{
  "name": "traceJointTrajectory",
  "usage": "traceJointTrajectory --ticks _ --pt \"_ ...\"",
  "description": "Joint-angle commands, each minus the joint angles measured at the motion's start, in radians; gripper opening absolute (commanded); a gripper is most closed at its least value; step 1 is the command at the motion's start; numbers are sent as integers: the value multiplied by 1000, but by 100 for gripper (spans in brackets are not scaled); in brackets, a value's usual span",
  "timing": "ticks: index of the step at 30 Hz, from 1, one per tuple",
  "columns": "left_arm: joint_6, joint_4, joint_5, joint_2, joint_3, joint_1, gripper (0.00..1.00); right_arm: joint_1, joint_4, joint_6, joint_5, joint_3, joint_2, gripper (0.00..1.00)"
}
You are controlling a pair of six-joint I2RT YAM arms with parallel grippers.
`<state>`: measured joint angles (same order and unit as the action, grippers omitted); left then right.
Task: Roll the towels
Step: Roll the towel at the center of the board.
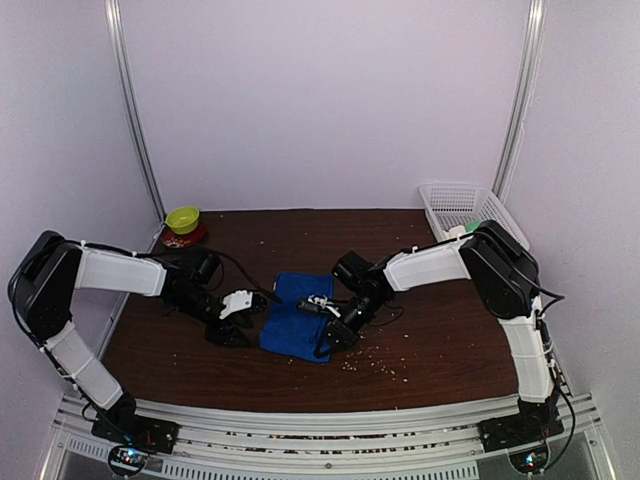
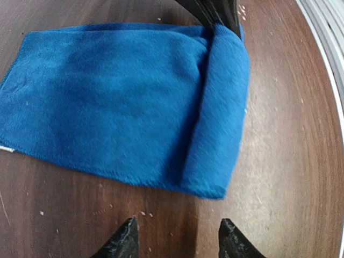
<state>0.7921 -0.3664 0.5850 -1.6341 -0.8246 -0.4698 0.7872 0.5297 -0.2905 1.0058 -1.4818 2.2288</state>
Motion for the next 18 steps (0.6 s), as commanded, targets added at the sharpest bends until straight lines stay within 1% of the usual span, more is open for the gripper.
traceJointTrajectory --ticks 1,6,10,12,15,16,18 --pt "57 165 -69 109 106 0 51 -8 108 26 -102 22 69 2" --pt "107 354 -208 295 245 -90 50 -10 100 52 -90 13 72 1" --pt "146 434 -301 372 304 -191 51 -11 94 71 -89 6 81 0" --pt "181 459 -362 384 323 -258 51 -10 90 78 -86 5 85 0" --pt "208 477 -409 362 323 -326 49 -10 89 87 -85 -1 90 0" --pt "209 475 -418 344 313 -336 47 -11 89 89 -84 -2 91 0" --pt "207 456 -420 306 280 -344 38 -10 86 91 -84 -2 91 0"
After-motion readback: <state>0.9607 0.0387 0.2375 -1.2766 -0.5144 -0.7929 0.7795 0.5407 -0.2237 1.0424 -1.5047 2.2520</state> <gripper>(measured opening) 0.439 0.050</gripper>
